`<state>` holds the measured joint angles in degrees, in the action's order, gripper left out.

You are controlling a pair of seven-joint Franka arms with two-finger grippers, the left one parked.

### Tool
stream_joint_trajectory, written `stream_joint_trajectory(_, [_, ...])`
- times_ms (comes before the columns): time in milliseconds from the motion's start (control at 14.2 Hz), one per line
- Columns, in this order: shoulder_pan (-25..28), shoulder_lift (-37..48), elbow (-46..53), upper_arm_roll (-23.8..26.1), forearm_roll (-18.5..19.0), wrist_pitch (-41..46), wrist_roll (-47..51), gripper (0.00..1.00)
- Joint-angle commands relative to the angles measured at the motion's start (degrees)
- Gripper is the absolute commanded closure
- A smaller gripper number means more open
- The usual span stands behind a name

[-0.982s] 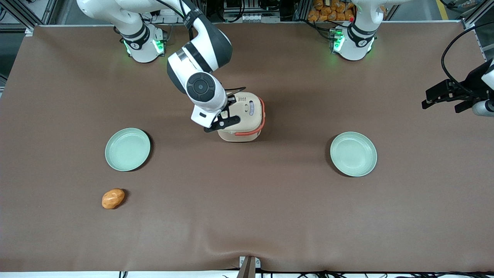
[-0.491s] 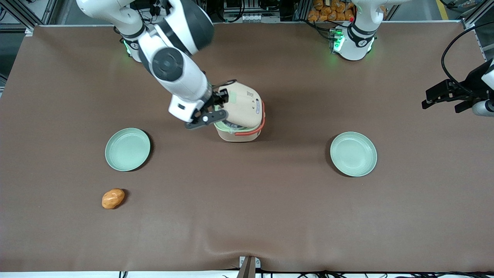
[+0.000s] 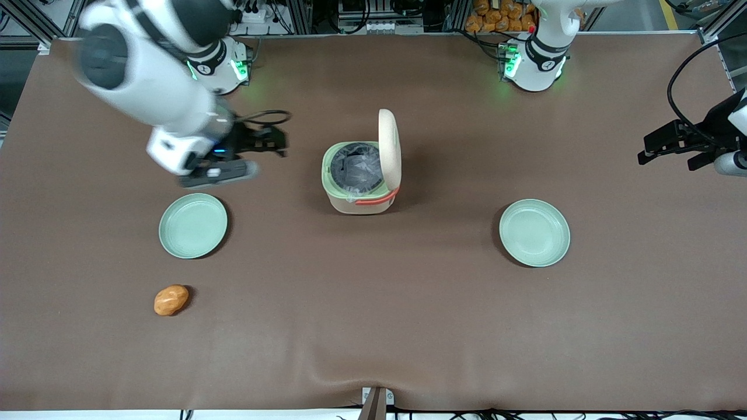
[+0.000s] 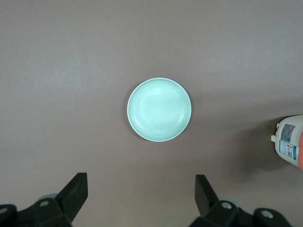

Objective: Press rice cooker button with right arm
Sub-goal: 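Lift the right gripper away as the lid springs open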

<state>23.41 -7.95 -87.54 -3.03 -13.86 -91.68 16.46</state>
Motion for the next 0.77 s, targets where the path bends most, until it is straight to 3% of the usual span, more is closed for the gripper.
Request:
stream_joint_trajectory(0, [-8.1, 3.5, -0.7, 1.0, 1.0, 3.6, -0.4, 0.00])
stream_joint_trajectory(351, [-15.0, 6.1, -1.1, 1.1, 11.0, 6.0, -6.2, 0.00])
stream_joint_trajectory(702, [-19.6, 6.5, -2.1, -1.5, 11.8, 6.0, -16.8, 0.00])
